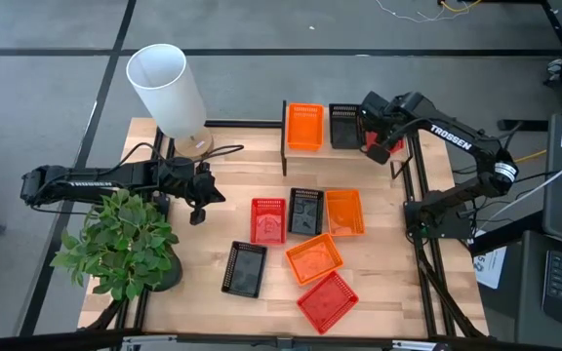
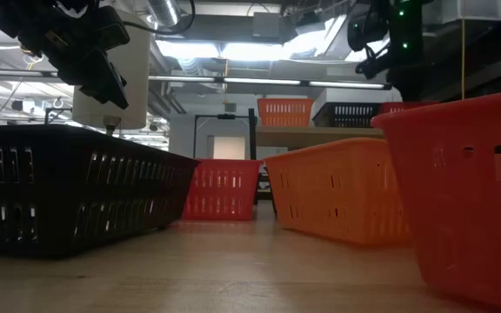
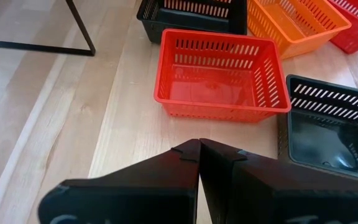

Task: Stack baskets on shelf by color
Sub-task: Put the bottom right red bin on the shelf

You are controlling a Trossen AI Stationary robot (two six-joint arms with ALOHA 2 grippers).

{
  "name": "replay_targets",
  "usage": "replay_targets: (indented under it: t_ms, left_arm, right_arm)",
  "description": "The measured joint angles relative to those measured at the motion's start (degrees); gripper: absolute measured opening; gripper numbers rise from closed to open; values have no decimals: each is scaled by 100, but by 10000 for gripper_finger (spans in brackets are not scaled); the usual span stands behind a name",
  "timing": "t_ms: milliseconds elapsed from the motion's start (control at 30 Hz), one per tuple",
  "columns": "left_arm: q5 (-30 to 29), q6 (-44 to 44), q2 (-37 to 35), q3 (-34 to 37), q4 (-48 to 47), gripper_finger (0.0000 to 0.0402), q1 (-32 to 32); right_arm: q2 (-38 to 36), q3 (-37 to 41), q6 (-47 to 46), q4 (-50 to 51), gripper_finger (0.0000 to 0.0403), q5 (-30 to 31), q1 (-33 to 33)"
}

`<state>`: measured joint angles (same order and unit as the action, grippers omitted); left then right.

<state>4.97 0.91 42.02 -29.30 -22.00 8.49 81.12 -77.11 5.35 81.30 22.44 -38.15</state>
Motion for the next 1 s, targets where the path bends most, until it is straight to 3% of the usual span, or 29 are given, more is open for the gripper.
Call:
replay_targets:
  t_ms: [267,1000]
  left_arm:
    - [0,3,1,0,0,0,-2]
    - [0,45,2,0,0,0,0]
  right_arm:
    - [-15,9,64,741,94,194,0]
    - [-24,-26,273,612,94,496,0]
